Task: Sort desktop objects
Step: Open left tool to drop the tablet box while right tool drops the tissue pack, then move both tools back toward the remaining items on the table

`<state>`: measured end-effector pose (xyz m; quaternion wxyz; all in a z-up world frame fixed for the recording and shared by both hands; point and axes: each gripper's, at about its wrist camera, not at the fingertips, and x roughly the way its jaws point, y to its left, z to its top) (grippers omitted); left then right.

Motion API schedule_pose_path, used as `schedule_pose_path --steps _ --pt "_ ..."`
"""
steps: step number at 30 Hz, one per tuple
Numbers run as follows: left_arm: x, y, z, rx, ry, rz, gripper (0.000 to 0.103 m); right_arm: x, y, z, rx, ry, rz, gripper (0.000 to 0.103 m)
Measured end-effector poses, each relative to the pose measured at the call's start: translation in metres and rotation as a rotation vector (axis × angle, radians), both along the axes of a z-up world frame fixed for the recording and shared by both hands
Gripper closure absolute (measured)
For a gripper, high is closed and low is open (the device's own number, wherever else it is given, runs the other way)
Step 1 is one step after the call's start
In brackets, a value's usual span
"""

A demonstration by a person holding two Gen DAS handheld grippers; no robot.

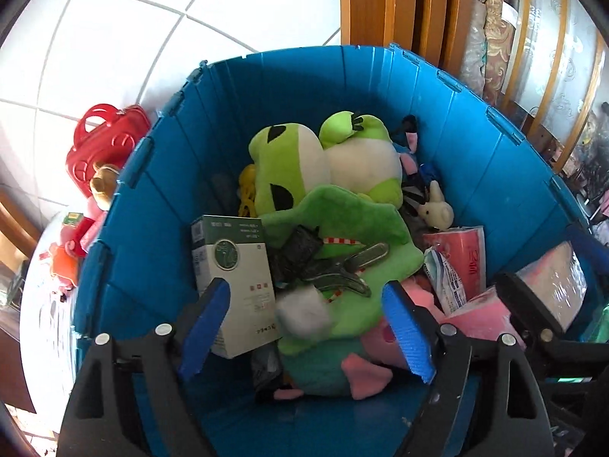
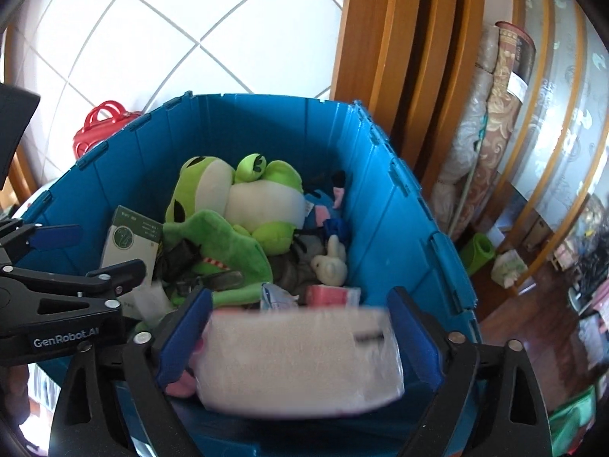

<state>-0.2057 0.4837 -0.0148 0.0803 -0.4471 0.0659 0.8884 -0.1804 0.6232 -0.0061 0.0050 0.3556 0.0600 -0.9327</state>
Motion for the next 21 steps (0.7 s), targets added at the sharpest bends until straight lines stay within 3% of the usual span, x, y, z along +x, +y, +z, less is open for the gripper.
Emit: schedule_pose_path --steps 12,21 --pt "0.028 -0.046 0.037 0.074 0.127 0.077 0.021 0.025 -0.012 0.025 -0.025 0.093 0.051 0.000" --pt "0.048 -0.113 0.058 0.075 0.202 0.192 0.021 0.035 -0.068 0.064 -0.082 0.240 0.186 0.000"
